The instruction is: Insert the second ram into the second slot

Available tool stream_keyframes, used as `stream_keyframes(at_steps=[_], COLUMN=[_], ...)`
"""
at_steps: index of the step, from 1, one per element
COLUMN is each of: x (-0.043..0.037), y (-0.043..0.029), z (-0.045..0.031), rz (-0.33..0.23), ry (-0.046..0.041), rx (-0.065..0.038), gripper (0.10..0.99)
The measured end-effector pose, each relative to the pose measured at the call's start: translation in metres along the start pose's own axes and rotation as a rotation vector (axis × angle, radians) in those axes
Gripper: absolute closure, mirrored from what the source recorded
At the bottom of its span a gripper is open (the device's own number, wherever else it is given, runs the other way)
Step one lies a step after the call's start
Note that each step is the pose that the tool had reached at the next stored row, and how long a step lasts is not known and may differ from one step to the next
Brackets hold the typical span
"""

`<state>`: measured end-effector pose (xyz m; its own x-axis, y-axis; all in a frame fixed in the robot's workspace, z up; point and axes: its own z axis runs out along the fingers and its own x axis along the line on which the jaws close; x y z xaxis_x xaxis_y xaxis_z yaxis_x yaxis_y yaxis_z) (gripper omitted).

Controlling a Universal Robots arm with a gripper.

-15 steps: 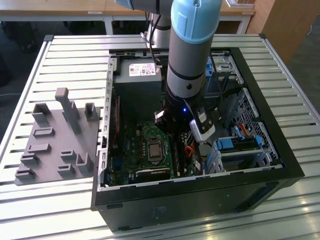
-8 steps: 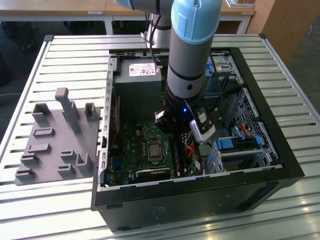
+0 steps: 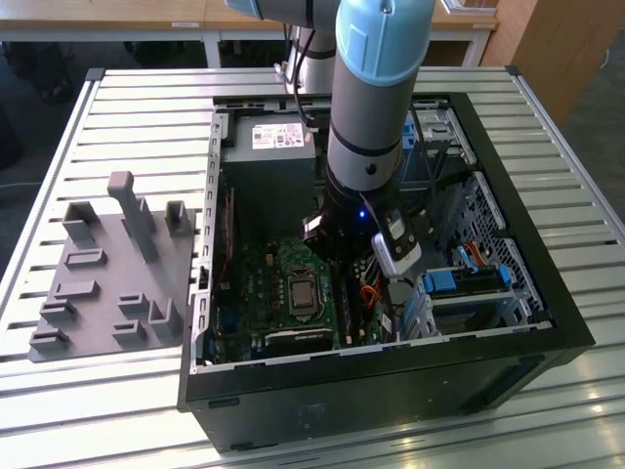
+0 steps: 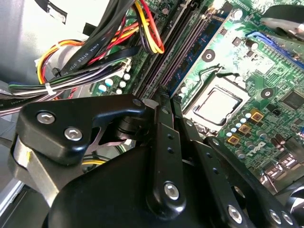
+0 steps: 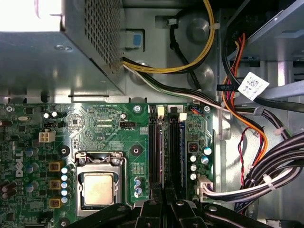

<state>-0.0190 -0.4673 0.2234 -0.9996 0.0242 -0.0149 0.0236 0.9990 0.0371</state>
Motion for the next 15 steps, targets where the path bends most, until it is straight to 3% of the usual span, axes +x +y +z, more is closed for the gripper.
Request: stream_keyframes(at_steps=[15], x=[-0.0002], y=[0.0031], z=[0.0051], rz=[0.000], ry=[0.0000], rx=[0.000], gripper=[0.949])
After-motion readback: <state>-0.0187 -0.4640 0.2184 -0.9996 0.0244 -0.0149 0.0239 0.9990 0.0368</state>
